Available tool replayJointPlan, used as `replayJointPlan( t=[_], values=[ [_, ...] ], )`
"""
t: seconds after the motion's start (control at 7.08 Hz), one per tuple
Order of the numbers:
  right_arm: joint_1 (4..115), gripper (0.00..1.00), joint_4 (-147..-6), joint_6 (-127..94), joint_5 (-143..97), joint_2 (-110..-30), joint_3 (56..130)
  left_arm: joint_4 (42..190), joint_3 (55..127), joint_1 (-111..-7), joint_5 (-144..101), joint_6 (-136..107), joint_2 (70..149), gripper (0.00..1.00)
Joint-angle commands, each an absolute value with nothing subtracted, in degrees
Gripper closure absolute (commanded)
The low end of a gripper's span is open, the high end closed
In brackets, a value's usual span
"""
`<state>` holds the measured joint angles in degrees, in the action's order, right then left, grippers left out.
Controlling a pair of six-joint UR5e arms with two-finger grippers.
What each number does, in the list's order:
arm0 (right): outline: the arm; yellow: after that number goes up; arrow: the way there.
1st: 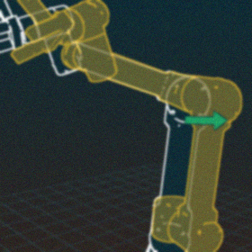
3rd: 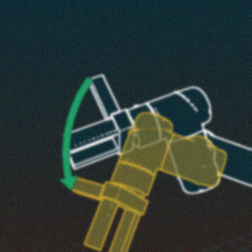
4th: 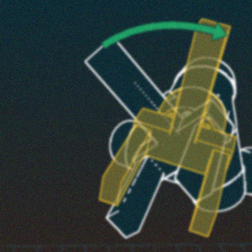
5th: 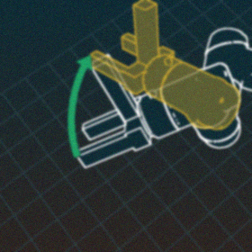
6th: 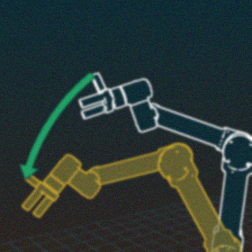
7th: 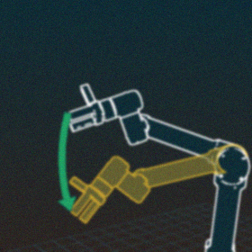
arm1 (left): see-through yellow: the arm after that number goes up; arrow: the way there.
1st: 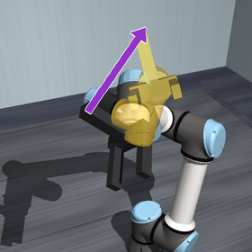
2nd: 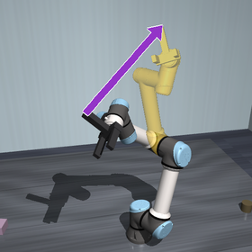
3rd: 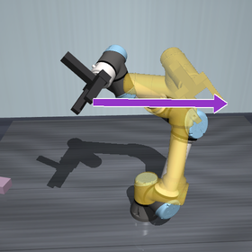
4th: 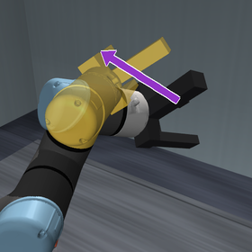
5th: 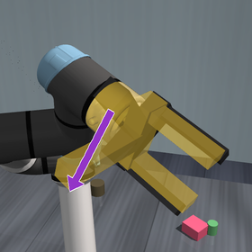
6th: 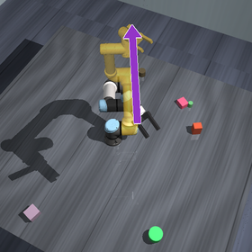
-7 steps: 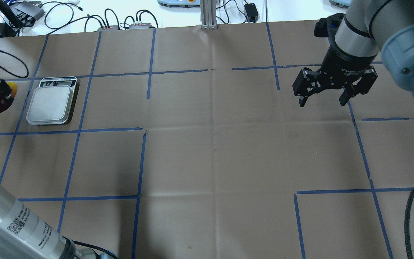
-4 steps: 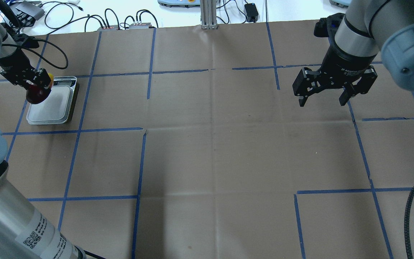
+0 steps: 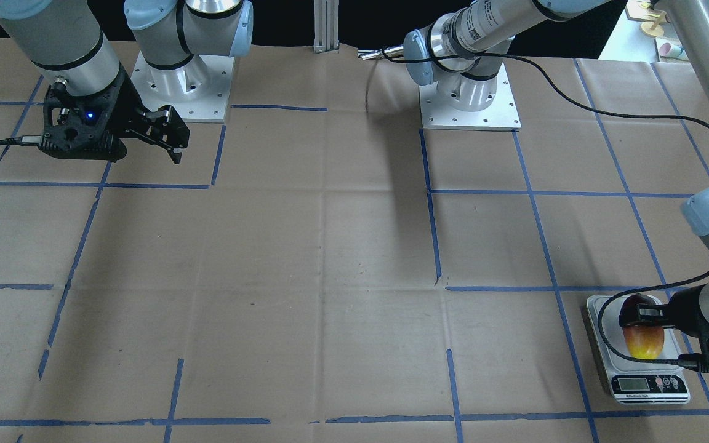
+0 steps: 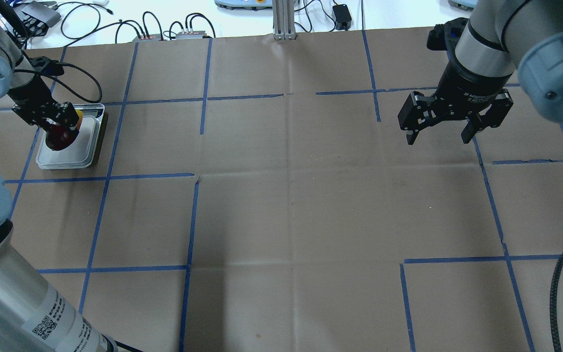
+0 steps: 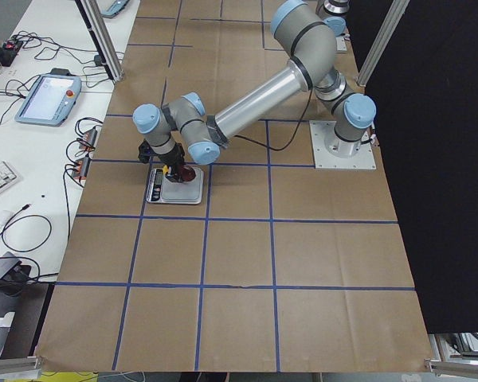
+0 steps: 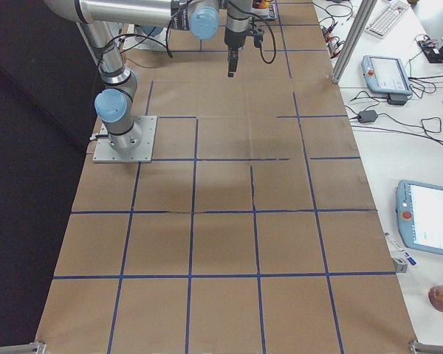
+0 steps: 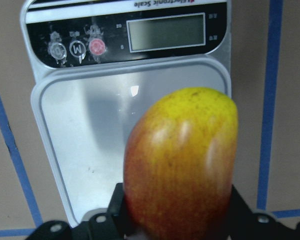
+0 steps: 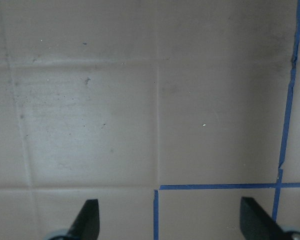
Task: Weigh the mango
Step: 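Lower the mango onto the scale platform and open the left gripper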
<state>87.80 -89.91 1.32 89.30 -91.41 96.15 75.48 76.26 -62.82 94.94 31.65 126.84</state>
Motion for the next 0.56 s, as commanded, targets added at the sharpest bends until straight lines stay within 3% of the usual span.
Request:
replayJointPlan(
  t=[0.0, 0.14, 0.28, 0.42],
  values=[
    [87.8, 0.00, -89.9, 1.3, 89.3, -91.4, 96.2, 74.5, 75.2, -60.8, 94.9, 31.7, 127.8, 0.86],
    [87.8, 0.00, -89.9, 1.3, 89.3, -91.4, 96.2, 74.4, 75.1, -60.8, 94.8, 31.6, 127.7, 0.78],
    [87.8, 0.00, -89.9, 1.3, 89.3, -91.4, 96.2, 72.7, 75.4, -60.8, 94.8, 31.5, 127.8, 0.62],
    [87.8, 0.00, -89.9, 1.3, 89.3, -91.4, 96.2, 72.0, 75.5, -61.0, 94.7, 31.5, 127.9, 0.57]
  ],
)
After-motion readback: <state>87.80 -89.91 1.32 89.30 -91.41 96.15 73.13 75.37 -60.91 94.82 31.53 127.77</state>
